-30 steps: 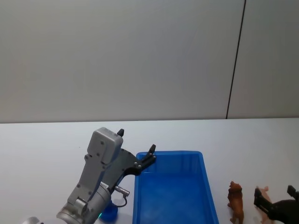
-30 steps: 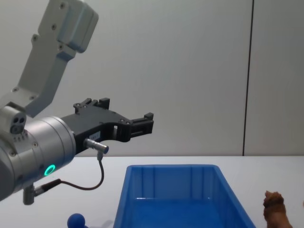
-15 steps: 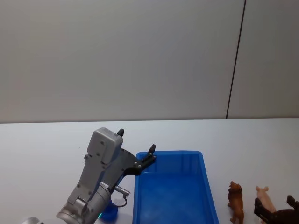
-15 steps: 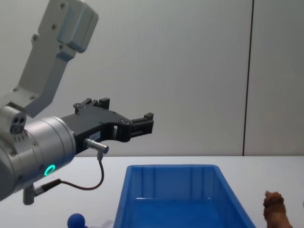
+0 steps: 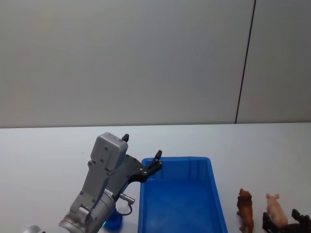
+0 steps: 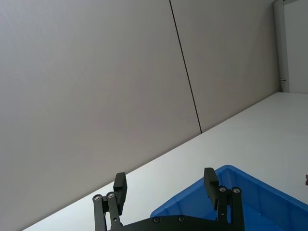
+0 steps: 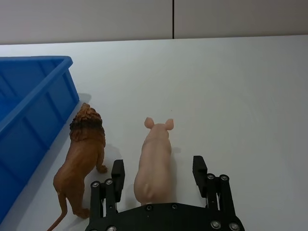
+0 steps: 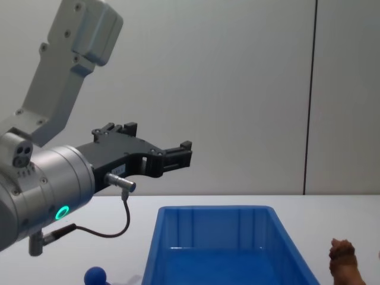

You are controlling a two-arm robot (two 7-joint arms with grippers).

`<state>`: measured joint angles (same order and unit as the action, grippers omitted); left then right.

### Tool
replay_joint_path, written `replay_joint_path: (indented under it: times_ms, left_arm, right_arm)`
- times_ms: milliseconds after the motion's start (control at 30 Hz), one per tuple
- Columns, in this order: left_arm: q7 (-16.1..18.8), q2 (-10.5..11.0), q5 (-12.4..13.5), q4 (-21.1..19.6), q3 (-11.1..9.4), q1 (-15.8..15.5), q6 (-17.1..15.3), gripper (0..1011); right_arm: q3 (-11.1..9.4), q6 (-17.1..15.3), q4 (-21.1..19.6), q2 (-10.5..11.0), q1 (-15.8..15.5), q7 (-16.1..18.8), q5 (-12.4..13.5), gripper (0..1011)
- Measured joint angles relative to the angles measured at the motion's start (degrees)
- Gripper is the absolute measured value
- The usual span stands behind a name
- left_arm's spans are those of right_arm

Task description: Pick up the two dolls from the table and place them into the box.

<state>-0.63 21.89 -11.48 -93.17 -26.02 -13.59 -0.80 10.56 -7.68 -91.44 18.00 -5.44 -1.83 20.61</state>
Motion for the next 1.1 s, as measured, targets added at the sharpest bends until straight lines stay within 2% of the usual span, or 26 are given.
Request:
replay_joint_path:
  times_ms: [167, 200, 267, 300, 600, 1100]
  left_arm:
    - [0.0, 0.0, 0.0, 0.0, 0.0, 0.0, 0.0, 1008]
    - [0.0, 0.0, 0.0, 0.0, 0.0, 0.0, 0.0, 1008]
    - [0.0, 0.0, 0.0, 0.0, 0.0, 0.0, 0.0, 1008]
    - [0.0, 0.0, 0.0, 0.0, 0.0, 0.0, 0.0, 1008]
    - [0.0, 0.0, 0.0, 0.0, 0.0, 0.0, 0.0, 1008]
    - [0.0, 0.0, 0.0, 0.0, 0.0, 0.0, 0.0, 1008]
  right_arm:
    - [0.1, 0.3, 1.2, -0.2, 0.5, 0.8, -0.6, 782]
    - [0.1, 0.3, 1.5, -0.3, 0.6, 1.0, -0.8, 729]
    - [0.1, 0.3, 1.8, -0.4, 0.7, 1.2, -0.9, 705]
    - [0.1, 0.4, 2.0, -0.4, 0.8, 1.3, -1.1, 644]
    - [0.1, 0.5, 2.2, -0.6, 1.0, 1.7, -1.8, 380]
    - [-0.2, 1.8, -2.8, -0.1, 0.1, 1.9, -3.8, 380]
